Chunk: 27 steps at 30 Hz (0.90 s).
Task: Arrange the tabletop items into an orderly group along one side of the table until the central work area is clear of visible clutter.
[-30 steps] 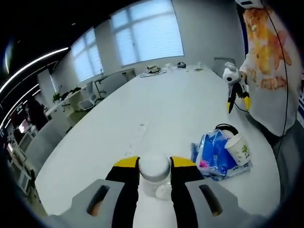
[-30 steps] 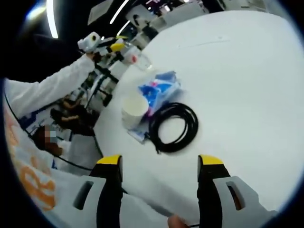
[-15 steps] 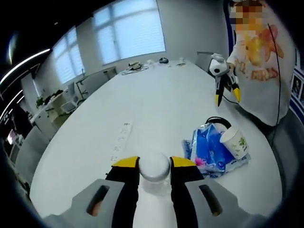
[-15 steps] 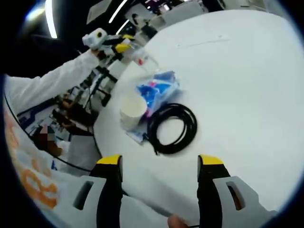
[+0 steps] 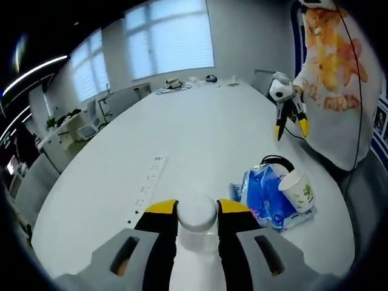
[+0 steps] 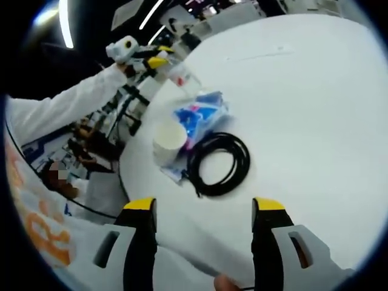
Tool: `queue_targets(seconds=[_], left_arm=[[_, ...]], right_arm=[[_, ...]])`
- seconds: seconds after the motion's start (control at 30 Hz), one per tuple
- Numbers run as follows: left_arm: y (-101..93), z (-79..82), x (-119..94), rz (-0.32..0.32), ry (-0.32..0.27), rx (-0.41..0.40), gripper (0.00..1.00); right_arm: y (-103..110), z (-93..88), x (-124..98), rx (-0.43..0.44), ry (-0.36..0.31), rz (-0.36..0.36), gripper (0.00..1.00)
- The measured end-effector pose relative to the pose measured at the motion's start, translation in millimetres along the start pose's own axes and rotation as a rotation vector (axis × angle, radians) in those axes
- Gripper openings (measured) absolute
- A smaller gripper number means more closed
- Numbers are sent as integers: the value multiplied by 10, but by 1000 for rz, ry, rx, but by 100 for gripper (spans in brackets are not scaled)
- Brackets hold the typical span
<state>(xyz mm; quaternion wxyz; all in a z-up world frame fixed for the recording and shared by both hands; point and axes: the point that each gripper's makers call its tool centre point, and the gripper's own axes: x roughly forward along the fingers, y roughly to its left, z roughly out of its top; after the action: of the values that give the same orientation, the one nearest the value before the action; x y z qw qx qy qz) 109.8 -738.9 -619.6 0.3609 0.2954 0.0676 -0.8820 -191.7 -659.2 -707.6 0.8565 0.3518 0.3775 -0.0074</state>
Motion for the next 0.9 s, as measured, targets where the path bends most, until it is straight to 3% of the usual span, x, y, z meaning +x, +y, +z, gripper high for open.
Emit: queue_targets(seconds=[0.17, 0.43, 0.6, 0.67, 0.7, 0.77, 0.8, 0.9], left_arm=[[-81, 63, 15, 10, 14, 1, 24], [-150, 30, 44, 36, 51, -38, 43], [-69, 55, -18, 169, -1, -157, 75], [-38, -34, -65, 232, 37, -239, 90], [-4, -45, -86, 269, 38, -228, 99], [-40, -27, -127, 293, 16, -239, 99], [3, -21, -178, 350, -18, -294, 100], [-5, 5, -291, 414, -80, -371, 100]], right_arm=[[20, -5, -18, -8, -5, 2, 62], [17, 15, -52, -17, -19, -3, 62], [48, 36, -69, -27, -33, 2, 62], [57, 31, -72, -31, -35, 4, 62], [62, 25, -72, -33, -35, 5, 62], [78, 10, -74, -38, -36, 8, 62], [92, 4, -77, -42, -37, 10, 62], [129, 2, -87, -50, -45, 16, 62]])
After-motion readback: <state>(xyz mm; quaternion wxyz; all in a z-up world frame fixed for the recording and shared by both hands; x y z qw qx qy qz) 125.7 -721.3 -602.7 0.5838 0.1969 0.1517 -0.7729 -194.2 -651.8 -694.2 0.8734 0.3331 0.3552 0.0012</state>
